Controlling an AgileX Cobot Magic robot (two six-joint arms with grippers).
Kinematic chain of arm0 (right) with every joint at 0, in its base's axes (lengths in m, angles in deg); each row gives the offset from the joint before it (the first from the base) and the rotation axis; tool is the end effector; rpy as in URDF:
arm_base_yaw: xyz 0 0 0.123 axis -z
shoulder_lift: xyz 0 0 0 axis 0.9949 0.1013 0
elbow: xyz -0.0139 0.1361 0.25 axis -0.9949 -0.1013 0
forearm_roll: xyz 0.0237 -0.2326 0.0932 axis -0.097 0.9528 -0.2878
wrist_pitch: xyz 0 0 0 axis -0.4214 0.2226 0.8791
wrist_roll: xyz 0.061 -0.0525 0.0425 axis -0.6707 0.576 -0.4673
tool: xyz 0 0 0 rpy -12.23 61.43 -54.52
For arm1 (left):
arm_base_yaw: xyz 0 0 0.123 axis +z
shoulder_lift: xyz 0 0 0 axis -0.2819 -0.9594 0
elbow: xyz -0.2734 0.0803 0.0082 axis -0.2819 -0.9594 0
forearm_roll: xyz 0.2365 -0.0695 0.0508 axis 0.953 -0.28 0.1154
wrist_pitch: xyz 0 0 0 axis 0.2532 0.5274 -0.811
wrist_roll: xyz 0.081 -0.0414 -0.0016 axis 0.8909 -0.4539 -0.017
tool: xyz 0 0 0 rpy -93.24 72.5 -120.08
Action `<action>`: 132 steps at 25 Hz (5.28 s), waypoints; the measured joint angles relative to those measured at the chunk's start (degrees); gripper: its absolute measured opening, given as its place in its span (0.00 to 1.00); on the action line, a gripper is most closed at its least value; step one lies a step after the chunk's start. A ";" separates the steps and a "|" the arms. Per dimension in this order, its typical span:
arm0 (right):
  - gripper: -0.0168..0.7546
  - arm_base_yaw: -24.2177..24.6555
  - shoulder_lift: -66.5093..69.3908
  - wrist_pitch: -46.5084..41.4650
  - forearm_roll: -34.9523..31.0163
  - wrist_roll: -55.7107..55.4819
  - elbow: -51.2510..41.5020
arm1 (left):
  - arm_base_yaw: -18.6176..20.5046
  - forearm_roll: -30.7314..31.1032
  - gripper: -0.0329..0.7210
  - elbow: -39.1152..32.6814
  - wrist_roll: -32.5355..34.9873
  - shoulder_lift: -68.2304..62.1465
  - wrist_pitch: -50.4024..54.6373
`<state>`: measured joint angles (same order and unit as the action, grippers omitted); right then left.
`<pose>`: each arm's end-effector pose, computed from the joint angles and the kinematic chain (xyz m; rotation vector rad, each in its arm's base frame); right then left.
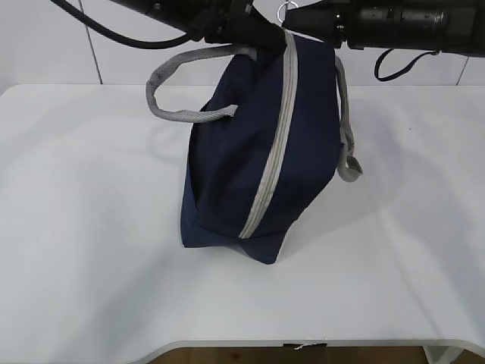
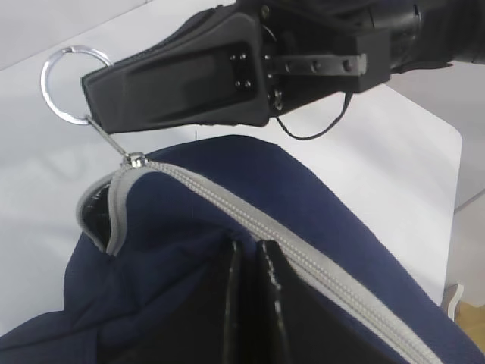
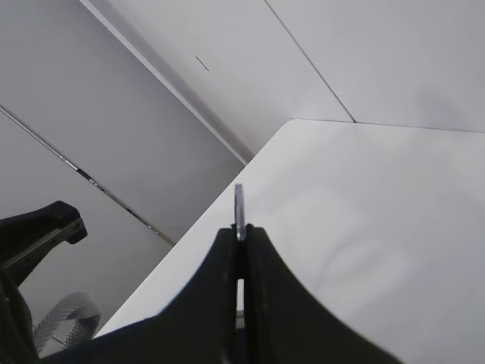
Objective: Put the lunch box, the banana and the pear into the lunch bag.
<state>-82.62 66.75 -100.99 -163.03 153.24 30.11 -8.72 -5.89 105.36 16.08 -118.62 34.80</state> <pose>0.4673 0.0651 0.2751 -0.3615 1.7664 1.1942 0.3844 -0.2450 0.3222 0.9120 1.9805 -0.9850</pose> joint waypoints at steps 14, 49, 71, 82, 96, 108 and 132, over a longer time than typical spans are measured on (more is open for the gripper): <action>0.03 0.22 0.47 -6.97 -1.68 3.68 0.00 | -0.09 0.47 0.06 0.00 -1.48 -0.27 -2.89; 0.03 0.33 5.87 1.73 -5.40 0.23 1.17 | 0.09 0.81 0.06 0.36 -1.57 -3.42 -9.11; 0.03 0.10 13.82 -3.20 -6.78 -6.27 6.39 | 1.12 1.18 0.06 0.36 0.59 -4.24 -9.32; 0.03 0.10 14.78 -3.59 -6.40 -4.99 9.79 | 1.92 -2.69 0.06 0.13 1.68 -4.38 -14.76; 0.03 0.30 15.05 -2.83 -6.28 -3.91 11.47 | 1.92 -5.47 0.06 0.13 1.70 -5.24 -20.26; 0.03 0.30 15.08 2.12 0.49 -9.85 11.94 | 1.92 -5.73 0.06 0.13 2.79 -5.72 -19.61; 0.03 0.08 15.08 5.16 10.92 -19.33 12.07 | 1.92 -5.73 0.06 0.13 4.02 -5.83 -18.76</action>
<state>-82.54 81.83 -95.83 -152.11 133.91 42.18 -6.80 -11.62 105.50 20.10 -124.44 16.04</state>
